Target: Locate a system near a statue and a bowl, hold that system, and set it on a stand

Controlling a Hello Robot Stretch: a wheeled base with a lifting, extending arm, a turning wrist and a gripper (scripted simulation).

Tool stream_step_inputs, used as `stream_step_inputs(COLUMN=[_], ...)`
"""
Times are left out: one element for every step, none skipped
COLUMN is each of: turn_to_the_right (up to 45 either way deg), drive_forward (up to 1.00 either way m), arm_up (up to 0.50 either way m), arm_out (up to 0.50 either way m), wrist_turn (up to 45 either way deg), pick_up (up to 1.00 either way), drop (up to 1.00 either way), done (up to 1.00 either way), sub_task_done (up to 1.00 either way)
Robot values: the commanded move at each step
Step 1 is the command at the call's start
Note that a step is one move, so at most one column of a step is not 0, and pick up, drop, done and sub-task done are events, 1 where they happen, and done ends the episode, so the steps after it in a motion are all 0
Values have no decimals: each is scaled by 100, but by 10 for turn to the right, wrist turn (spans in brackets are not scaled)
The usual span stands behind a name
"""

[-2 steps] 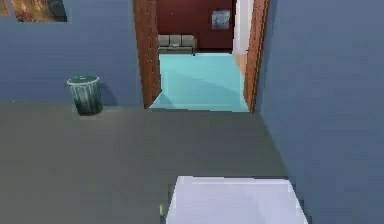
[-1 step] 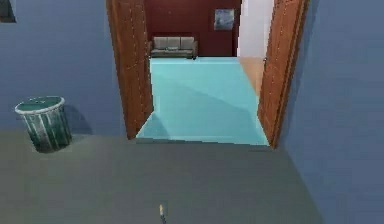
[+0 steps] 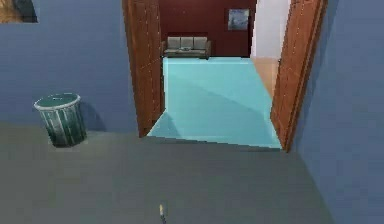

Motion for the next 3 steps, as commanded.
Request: stream_step_inputs(turn_to_the_right=[0,0,0], drive_forward=[100,100,100], arm_up=[0,0,0], arm_out=[0,0,0], wrist_turn=[0,0,0], pick_up=[0,0,0], drop=[0,0,0], done=[0,0,0], sub_task_done=[0,0,0])
